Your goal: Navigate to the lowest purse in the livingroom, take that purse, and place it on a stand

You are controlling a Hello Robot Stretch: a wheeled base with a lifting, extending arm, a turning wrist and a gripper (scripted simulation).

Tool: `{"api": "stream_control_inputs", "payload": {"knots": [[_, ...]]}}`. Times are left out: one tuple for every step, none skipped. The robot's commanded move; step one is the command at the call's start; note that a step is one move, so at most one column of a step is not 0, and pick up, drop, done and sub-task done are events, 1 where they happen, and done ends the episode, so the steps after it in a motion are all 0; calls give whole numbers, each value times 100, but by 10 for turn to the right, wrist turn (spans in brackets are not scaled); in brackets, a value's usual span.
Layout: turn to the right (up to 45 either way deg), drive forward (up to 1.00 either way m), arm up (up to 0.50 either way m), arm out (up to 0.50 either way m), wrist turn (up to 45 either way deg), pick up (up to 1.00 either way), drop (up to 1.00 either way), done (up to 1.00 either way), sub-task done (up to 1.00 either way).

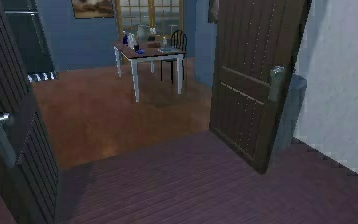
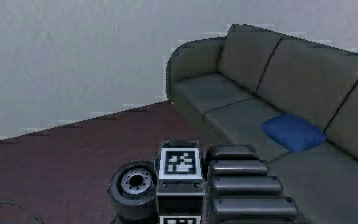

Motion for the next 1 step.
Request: {"api": "stream_control_inputs", "payload": {"knots": [[-180, 0, 0, 0, 0, 0, 0, 0, 0]]}}
